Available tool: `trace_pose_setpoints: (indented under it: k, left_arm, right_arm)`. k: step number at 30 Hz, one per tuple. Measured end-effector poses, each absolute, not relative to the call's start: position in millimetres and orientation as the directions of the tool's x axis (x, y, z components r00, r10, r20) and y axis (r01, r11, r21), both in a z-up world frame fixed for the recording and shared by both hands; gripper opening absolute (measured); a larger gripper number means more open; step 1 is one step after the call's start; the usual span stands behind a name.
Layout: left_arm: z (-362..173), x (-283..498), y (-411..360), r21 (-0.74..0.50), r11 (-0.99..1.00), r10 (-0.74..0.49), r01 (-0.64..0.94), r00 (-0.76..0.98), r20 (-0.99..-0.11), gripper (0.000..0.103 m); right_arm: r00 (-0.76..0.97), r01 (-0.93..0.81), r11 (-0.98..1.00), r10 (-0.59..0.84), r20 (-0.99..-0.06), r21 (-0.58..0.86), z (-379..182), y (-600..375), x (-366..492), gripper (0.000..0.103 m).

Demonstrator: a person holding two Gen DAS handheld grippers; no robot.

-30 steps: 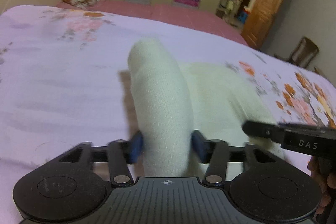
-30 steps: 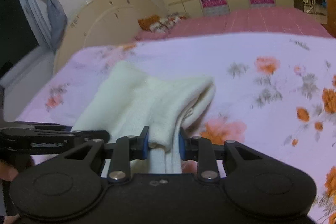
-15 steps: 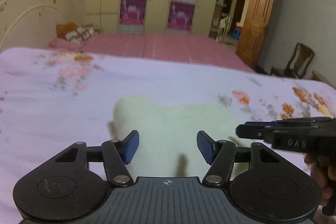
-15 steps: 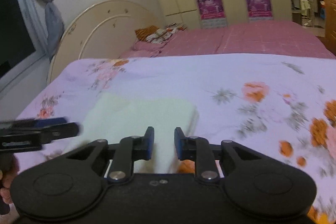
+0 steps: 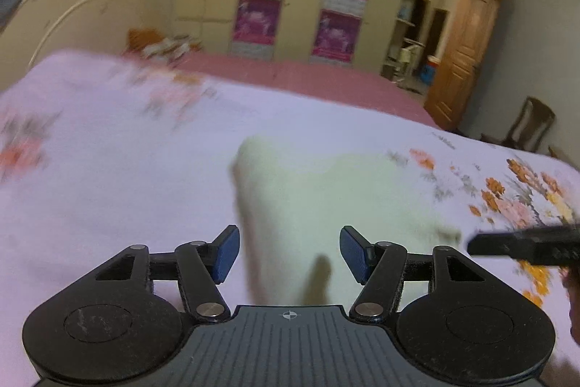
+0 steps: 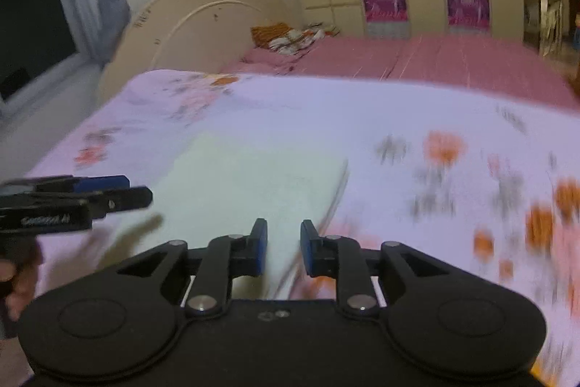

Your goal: Fold small clothes

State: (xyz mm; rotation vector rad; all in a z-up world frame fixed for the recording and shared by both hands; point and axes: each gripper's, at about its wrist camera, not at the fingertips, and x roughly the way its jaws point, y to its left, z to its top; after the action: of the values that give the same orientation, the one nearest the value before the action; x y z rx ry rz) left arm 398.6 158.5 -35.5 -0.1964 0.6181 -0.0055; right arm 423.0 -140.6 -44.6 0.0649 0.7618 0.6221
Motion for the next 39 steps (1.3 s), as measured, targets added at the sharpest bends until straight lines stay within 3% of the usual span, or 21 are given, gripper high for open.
trace_pose_setpoints:
  k: [10, 12, 13, 17, 24, 32, 39]
  left_arm:
    - [-80.2, 353.0, 156.1, -0.219, 0.968, -0.051, -0.120, 0.764, -0.643, 0.062]
    - [-78.5, 353.2, 154.1, -0.218, 0.969, -0.056, -0.112, 0.764, -0.642, 0.062]
    - [-76.6, 353.9, 152.9, -0.213, 0.971, -0.054, -0.110, 0.764, -0.643, 0.062]
    - [-67.0, 348.8, 147.5, -0.199, 0.977, -0.066, -0.078, 0.775, -0.628, 0.062]
    - [-82.1, 347.2, 139.8, -0.164, 0.984, -0.060, -0.064, 0.751, -0.658, 0.062]
    - [-66.4, 333.6, 120.1, -0.085, 0.996, -0.031, -0.034, 0.748, -0.664, 0.062]
    - [-74.0, 329.8, 117.5, -0.082, 0.994, -0.001, -0.074, 0.737, -0.676, 0.062]
  right_arm:
    - [0.457, -0.457, 0.803, 0.582, -0.673, 0.384, -76.7, -143.8, 372.6, 0.022]
    - [0.458, -0.460, 0.802, 0.582, -0.672, 0.381, -76.9, -141.4, 371.9, 0.016]
    - [0.455, -0.472, 0.800, 0.582, -0.674, 0.371, -76.3, -138.5, 372.2, 0.007]
    - [0.527, -0.504, 0.824, 0.531, -0.664, 0.259, -55.9, -133.0, 365.6, 0.006]
    - [0.506, -0.454, 0.861, 0.461, -0.729, 0.229, -76.5, -141.3, 372.9, 0.006]
    - [0.565, -0.468, 0.863, 0.459, -0.686, 0.192, -52.9, -137.8, 347.2, 0.016]
    - [0.551, -0.477, 0.872, 0.391, -0.737, 0.106, -72.9, -118.3, 343.3, 0.019]
